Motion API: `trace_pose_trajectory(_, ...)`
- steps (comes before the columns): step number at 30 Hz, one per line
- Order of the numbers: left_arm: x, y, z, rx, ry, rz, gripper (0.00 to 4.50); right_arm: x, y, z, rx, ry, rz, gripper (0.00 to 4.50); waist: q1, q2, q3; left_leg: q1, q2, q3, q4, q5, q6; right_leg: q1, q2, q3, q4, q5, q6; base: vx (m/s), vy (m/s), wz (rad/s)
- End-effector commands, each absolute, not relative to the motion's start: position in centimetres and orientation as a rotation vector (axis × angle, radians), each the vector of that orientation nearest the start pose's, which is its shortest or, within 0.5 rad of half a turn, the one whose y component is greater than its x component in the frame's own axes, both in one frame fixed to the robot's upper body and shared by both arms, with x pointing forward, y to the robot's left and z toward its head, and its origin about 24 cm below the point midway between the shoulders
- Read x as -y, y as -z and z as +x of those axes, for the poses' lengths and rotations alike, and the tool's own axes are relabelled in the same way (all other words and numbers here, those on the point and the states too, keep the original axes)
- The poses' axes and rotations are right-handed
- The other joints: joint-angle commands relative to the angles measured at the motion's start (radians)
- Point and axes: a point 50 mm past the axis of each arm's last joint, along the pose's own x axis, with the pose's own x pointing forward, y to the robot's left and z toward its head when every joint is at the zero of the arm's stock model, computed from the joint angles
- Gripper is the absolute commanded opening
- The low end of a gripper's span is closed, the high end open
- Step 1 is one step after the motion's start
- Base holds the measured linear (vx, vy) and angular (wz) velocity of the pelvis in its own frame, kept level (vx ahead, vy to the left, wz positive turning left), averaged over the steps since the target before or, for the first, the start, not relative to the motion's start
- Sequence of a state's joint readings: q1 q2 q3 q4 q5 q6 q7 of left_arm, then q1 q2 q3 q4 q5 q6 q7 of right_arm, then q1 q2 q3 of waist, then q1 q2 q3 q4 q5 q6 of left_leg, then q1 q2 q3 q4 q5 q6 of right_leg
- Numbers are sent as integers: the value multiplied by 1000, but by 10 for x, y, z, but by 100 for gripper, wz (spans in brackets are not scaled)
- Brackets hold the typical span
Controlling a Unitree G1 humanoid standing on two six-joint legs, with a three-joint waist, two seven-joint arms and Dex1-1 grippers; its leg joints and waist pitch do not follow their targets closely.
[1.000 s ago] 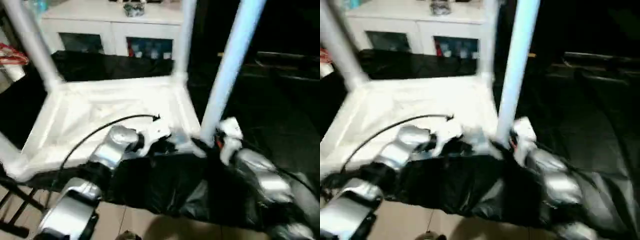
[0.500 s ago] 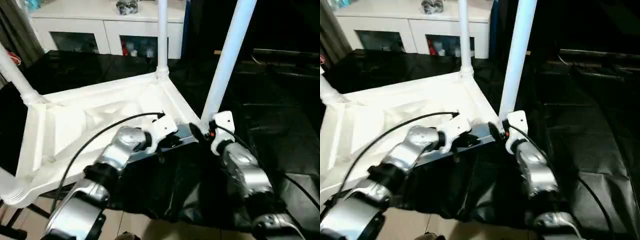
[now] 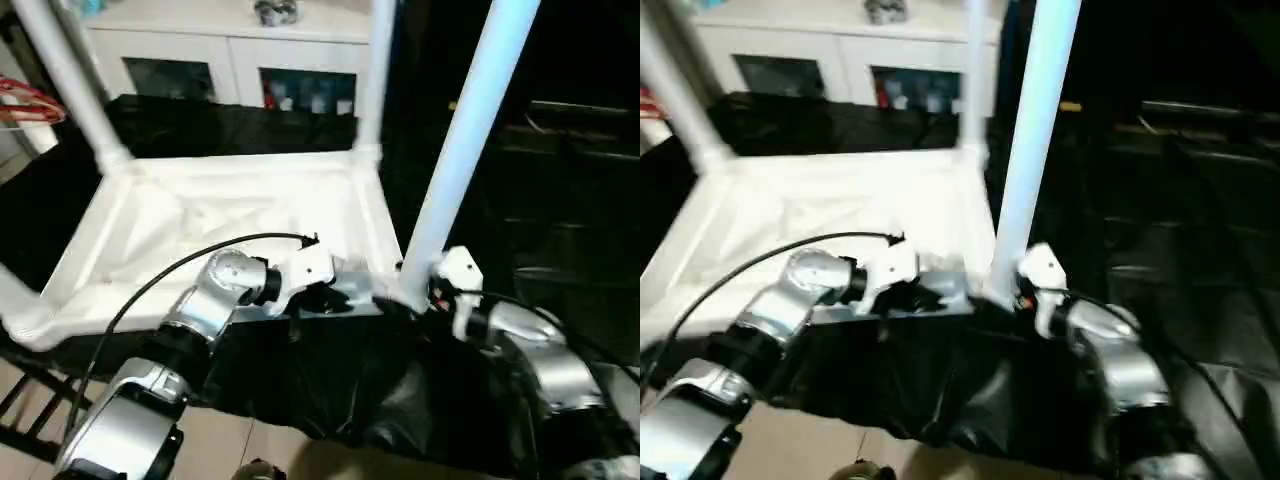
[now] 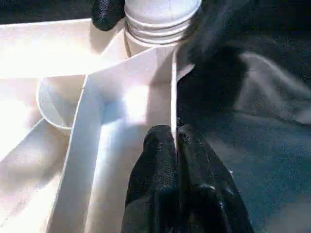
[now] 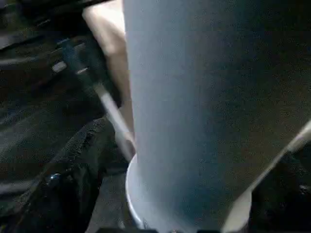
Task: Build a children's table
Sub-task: Rotate leg to tighten
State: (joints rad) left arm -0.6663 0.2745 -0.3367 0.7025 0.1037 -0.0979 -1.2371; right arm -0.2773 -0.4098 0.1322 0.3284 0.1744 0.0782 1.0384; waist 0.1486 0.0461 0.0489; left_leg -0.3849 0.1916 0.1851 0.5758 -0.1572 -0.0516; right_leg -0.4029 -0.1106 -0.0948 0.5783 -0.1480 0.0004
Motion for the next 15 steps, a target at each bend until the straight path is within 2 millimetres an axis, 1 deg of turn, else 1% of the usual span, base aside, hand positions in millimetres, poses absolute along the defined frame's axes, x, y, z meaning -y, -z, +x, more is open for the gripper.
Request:
trace_pose_trajectory(1, -90, -68, 324, -255, 1494, 563, 0, 146, -38, 264, -278, -1290, -148, 393, 3, -13, -68, 22, 46, -14, -71, -335, 49, 44, -54, 45, -68, -341, -192, 0, 0, 0)
trace_pose_trajectory(2, -92, -69, 324, -259, 1500, 563, 0, 147, -38, 261, -297, -1326, -149, 393, 3, -13, -68, 22, 46, -14, -71, -335, 49, 44, -54, 45, -68, -341, -192, 0, 0, 0)
trace_pose_trajectory(3, -96, -69, 323, -273, 1521, 569, 0, 149, -39, 256, -323, -1382, -153, 393, 7, -16, -68, 21, 45, -15, -71, -328, 49, 46, -53, 44, -67, -346, -189, 0, 0, 0)
trace_pose_trajectory(4, -98, -68, 323, -278, 1528, 572, 0, 150, -39, 255, -333, -1398, -154, 393, 7, -18, -68, 21, 46, -13, -71, -326, 52, 44, -54, 45, -67, -348, -189, 0, 0, 0)
trace_pose_trajectory(5, -98, -68, 323, -280, 1529, 574, 0, 150, -39, 254, -335, -1402, -154, 378, 10, -17, -69, 21, 47, -15, -70, -319, 52, 44, -55, 45, -65, -342, -192, 0, 0, 0)
trace_pose_trajectory(6, -101, -69, 323, -285, 1534, 579, 0, 151, -40, 253, -345, -1422, -153, 362, 11, -18, -69, 20, 46, -15, -70, -313, 51, 44, -55, 44, -65, -337, -193, 0, 0, 0)
trace_pose_trajectory(8, -104, -69, 324, -291, 1539, 584, 0, 151, -41, 251, -353, -1445, -149, 359, 13, -19, -70, 20, 46, -15, -69, -304, 51, 44, -54, 44, -64, -332, -193, 0, 0, 0)
trace_pose_trajectory(10, -106, -69, 324, -295, 1544, 586, 0, 151, -42, 250, -354, -1455, -147, 335, 17, -18, -70, 21, 47, -14, -68, -300, 49, 42, -55, 45, -63, -327, -197, 0, 0, 0)
trace_pose_trajectory(11, -106, -69, 324, -296, 1546, 588, 0, 150, -43, 250, -356, -1460, -145, 335, 18, -18, -70, 20, 46, -14, -68, -299, 49, 43, -56, 45, -62, -327, -196, 0, 0, 0)
trace_pose_trajectory(12, -107, -69, 324, -297, 1549, 590, 0, 150, -44, 249, -357, -1466, -144, 320, 18, -18, -70, 19, 46, -14, -69, -298, 48, 44, -55, 44, -63, -329, -195, 0, 0, 0)
trace_pose_trajectory(15, -108, -70, 325, -296, 1554, 589, 0, 149, -45, 248, -359, -1476, -138, 311, 20, -19, -72, 21, 46, -14, -67, -291, 48, 42, -55, 45, -60, -314, -199, 0, 0, 0)
